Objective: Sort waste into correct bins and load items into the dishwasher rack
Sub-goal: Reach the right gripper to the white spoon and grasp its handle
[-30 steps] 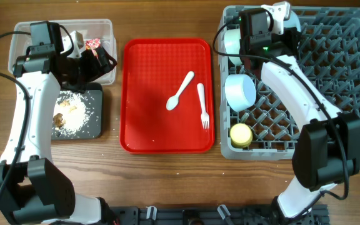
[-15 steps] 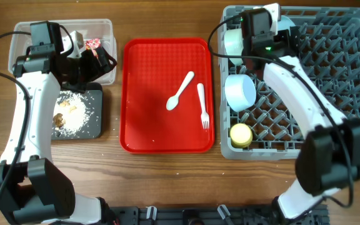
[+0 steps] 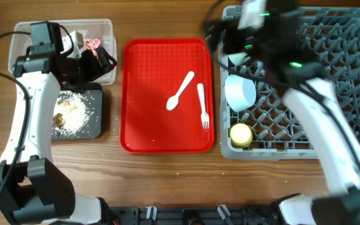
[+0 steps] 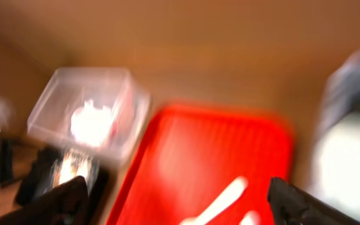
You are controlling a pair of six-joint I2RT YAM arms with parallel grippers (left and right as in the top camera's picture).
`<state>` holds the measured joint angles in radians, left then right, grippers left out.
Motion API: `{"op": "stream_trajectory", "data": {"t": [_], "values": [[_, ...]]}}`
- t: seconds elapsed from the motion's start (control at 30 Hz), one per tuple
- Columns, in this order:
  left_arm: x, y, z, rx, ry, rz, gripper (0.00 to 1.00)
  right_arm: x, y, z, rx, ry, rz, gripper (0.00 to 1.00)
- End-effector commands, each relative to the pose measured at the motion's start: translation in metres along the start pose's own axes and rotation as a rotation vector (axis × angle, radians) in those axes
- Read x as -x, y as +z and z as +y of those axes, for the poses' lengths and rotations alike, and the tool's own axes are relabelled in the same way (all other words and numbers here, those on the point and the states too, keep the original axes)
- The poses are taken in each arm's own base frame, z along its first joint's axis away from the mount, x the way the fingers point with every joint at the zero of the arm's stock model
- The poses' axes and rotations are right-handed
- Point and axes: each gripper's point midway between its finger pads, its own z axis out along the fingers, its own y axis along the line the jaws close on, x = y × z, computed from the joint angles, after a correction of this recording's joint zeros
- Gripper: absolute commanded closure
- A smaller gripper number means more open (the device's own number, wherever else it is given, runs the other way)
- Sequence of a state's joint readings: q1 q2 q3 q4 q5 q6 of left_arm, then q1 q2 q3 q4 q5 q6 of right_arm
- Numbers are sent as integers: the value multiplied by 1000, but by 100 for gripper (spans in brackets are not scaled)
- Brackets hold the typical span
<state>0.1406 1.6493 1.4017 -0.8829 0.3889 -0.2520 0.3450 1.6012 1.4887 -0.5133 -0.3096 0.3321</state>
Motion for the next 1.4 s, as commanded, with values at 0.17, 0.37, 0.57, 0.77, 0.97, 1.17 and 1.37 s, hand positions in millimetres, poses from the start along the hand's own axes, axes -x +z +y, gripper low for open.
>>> {"op": "stream_trajectory", "data": {"t": [0.17, 0.37, 0.57, 0.77, 0.97, 1.17, 1.37], "values": [[6, -7, -3, -2, 17, -28, 0, -156, 90, -12, -188, 305, 466, 37], [6, -7, -3, -2, 17, -28, 0, -202, 109, -14, -278, 409, 566, 38], [6, -7, -3, -2, 17, -28, 0, -245, 129, -22, -388, 525, 632, 41], [6, -7, -3, -2, 17, -28, 0, -250, 140, -21, -382, 535, 622, 41], [6, -7, -3, -2, 17, -28, 0, -245, 145, -21, -378, 538, 589, 41], [6, -7, -3, -2, 17, -28, 0, -240, 149, -23, -389, 531, 553, 41], [6, -7, -3, -2, 17, -28, 0, -245, 153, -25, -414, 524, 541, 41]]}}
